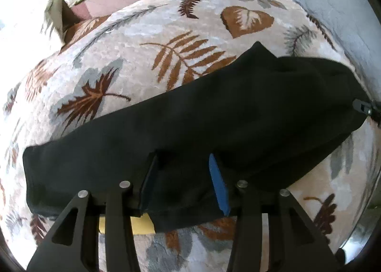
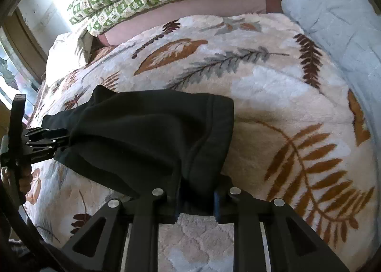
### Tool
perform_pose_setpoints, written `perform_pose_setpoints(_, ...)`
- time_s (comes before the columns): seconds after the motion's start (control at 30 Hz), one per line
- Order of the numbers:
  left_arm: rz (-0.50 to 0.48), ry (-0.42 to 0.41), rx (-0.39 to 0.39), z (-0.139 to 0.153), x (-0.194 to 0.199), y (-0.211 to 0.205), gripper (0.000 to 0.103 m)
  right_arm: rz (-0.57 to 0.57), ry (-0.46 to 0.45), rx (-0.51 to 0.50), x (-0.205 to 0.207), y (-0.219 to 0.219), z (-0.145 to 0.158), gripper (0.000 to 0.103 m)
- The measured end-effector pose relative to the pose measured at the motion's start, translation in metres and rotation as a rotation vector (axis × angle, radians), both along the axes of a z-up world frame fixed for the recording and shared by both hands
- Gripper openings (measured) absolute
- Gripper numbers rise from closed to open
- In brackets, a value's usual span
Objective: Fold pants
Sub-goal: 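Open both tools and release the folded pants onto the quilt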
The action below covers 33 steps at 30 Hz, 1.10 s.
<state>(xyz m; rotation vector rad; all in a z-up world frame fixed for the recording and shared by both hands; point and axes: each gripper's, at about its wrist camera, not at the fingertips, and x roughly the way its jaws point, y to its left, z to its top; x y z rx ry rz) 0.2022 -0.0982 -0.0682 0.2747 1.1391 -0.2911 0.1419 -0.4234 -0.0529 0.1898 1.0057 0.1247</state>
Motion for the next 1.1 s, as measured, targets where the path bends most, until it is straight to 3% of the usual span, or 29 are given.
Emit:
perform_pose_setpoints(0.1, 0.022, 0.007, -0.026, 0.007, -0.006, 0.011, 0.043, -0.034, -0.006, -0.011, -0.010, -0.001, 0.011, 0.039)
perform_pose_setpoints(0.23, 0.059, -0.002, -0.026, 0.015, -0.015, 0.028, 0.043, -0.083, -0.026, -0.009, -0.030, -0.002, 0.028, 0.042)
perform_pose_setpoints(0.3, 0.085, -0.007, -0.039, 0.019, -0.022, 0.040, 0.043, -0.112, -0.045, -0.004, -0.042, 0.000, 0.036, 0.050)
perform_pose_setpoints(0.6, 0.262, -0.054, -0.061, 0.035, -0.040, 0.129, 0.043, -0.098, -0.112, 0.091, -0.075, 0.050, 0.057, 0.058)
perform_pose_setpoints(0.7, 0.329, -0.052, -0.078, 0.038, -0.038, 0.167, 0.049, -0.067, -0.108, 0.116, -0.073, 0.080, 0.057, 0.059)
perform_pose_setpoints(0.8, 0.383, -0.068, -0.062, 0.041, -0.035, 0.198, 0.049, -0.018, -0.120, 0.089, -0.070, 0.115, 0.057, 0.059)
perform_pose_setpoints(1.1, 0.468, -0.043, -0.059, 0.042, -0.015, 0.261, 0.049, 0.264, -0.209, -0.146, -0.057, 0.264, 0.050, 0.071)
